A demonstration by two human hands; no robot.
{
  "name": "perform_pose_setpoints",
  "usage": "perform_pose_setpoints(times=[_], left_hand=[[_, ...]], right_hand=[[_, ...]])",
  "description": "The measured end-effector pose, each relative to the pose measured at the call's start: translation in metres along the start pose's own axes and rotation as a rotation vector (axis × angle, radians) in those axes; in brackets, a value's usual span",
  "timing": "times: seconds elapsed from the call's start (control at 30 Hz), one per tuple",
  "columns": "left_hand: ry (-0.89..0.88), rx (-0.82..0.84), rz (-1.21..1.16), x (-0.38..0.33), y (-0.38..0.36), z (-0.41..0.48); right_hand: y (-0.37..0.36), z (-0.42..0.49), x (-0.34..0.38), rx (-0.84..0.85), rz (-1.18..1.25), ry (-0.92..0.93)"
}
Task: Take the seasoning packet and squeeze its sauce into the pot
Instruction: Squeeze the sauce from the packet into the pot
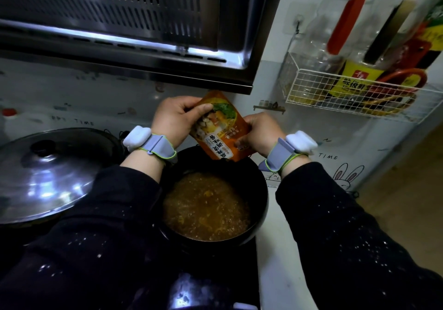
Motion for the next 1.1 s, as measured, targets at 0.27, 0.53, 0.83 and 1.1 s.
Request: perform_pose_setpoints(times=[0.27,0.53,0.83,1.1], left_hand=[[0.095,-0.044,-0.386,0.006,0.008,-0.002],[0.367,0.204,-0.184,0.031,-0.011,-0.031],[0.384,0.205,0.005,0.020,-0.011,-0.029],[0.427,0.174,0.211,0.021,-0.003,-0.024]], right_hand=[[0.006,-0.006,0.000,-0.026,0.208,-0.051],[0.007,-0.013,0.008,-0.003,0.330,-0.038],[0.011,-0.019,0.012,-0.068,0.256,-0.004],[0.007,-0.021,0.001,-0.015,0.226,-0.052]])
Point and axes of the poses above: each hand's wrist, its own z-axis towards the middle knuckle, its own y-axis out of the back of the hand, x = y × z, the point moved 4 cm from there along z, towards the middle knuckle, and after that the axes turned 10 degrees about -y, right-handed, at the moved point
